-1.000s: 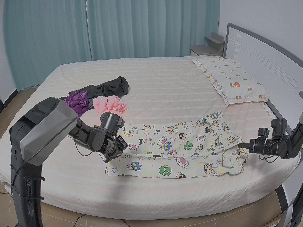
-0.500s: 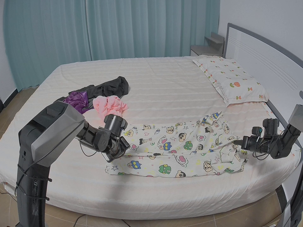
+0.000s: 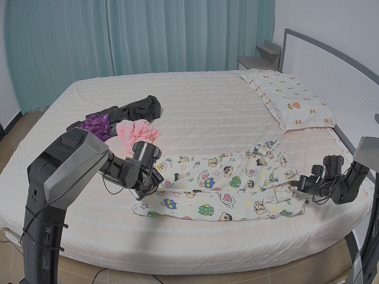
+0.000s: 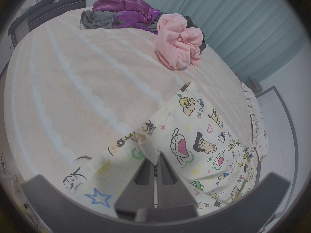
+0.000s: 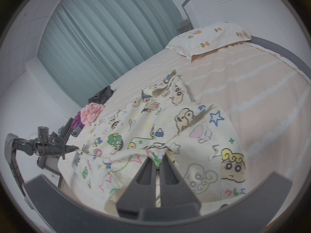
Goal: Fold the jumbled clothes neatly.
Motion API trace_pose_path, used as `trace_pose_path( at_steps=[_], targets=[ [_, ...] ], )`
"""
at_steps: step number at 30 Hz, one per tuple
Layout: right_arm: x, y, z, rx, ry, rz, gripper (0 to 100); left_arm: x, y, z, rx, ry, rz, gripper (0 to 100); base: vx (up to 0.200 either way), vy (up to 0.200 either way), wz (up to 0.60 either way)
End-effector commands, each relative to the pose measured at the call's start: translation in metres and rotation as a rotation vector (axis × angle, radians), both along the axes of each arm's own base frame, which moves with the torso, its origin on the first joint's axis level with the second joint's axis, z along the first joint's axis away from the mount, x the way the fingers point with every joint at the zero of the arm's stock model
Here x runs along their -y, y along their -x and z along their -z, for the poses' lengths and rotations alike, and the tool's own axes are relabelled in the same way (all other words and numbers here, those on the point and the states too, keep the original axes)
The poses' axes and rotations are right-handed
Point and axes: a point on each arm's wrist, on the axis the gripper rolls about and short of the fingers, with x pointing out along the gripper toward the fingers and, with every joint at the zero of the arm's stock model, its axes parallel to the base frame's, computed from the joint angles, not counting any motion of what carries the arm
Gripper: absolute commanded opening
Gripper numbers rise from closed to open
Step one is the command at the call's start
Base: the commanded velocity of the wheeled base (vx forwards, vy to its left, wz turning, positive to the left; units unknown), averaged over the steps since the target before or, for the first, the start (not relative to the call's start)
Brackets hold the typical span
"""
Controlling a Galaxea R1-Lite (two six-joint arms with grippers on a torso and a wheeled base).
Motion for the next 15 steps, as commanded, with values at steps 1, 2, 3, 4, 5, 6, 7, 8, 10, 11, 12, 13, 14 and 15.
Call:
trace_pose_path(
  at_steps=[1, 2, 3, 4, 5, 6, 7, 8, 10, 11, 12, 13, 14, 15],
  targets=[
    [0.003, 0.001, 0.008, -0.021, -0.003, 0.010, 0, 0.000, -0.002, 0.007, -0.003, -0.018, -0.011, 0, 0.000, 0.000, 0.00],
    [0.005, 0.001, 0.008, -0.022, -0.003, 0.014, 0, 0.001, -0.002, 0.008, -0.003, -0.022, -0.012, 0, 0.000, 0.000, 0.00],
    [0.005, 0.001, 0.008, -0.021, -0.003, 0.018, 0, 0.001, -0.002, 0.008, -0.002, -0.021, -0.012, 0, 0.000, 0.000, 0.00],
    [0.006, 0.001, 0.008, -0.022, -0.006, 0.019, 0, 0.001, -0.002, 0.008, -0.003, -0.022, -0.012, 0, 0.000, 0.000, 0.00],
    [0.008, 0.002, 0.008, -0.026, -0.013, 0.030, 0, 0.002, -0.002, 0.007, -0.001, -0.021, -0.009, 0, 0.000, 0.000, 0.00],
    [0.009, 0.002, 0.007, -0.027, -0.015, 0.033, 0, 0.002, -0.002, 0.007, -0.001, -0.021, -0.009, 0, 0.000, 0.000, 0.00],
    [0.009, 0.002, 0.007, -0.026, -0.018, 0.035, 0, 0.003, -0.002, 0.007, -0.001, -0.020, -0.009, 0, 0.000, 0.000, 0.00],
    [0.010, 0.003, 0.007, -0.029, -0.021, 0.041, 0, 0.003, -0.002, 0.006, 0.002, -0.018, -0.008, 100, 0.000, 0.000, 0.00],
    [0.009, 0.004, 0.007, -0.031, -0.024, 0.042, 100, 0.005, -0.001, 0.006, 0.000, -0.016, -0.006, 100, 0.000, 0.000, 0.00],
    [0.009, 0.004, 0.006, -0.031, -0.024, 0.042, 100, 0.005, -0.001, 0.006, 0.002, -0.017, -0.004, 100, 0.000, 0.000, 0.00],
    [0.011, 0.006, 0.006, -0.035, -0.031, 0.050, 100, 0.006, -0.001, 0.005, 0.005, -0.015, -0.004, 100, 0.000, 0.000, 0.00],
    [0.012, 0.008, 0.002, -0.024, -0.033, 0.057, 100, 0.005, 0.000, 0.002, 0.009, -0.012, -0.005, 100, 0.000, 0.000, 0.00],
    [0.013, 0.010, -0.001, -0.008, -0.035, 0.066, 100, 0.005, 0.000, -0.001, 0.014, -0.010, -0.007, 100, 0.000, 0.000, 0.00],
    [0.015, 0.011, -0.004, 0.004, -0.038, 0.074, 100, 0.004, 0.000, -0.005, 0.021, -0.004, -0.012, 100, 0.000, 0.000, 0.00]
  ],
)
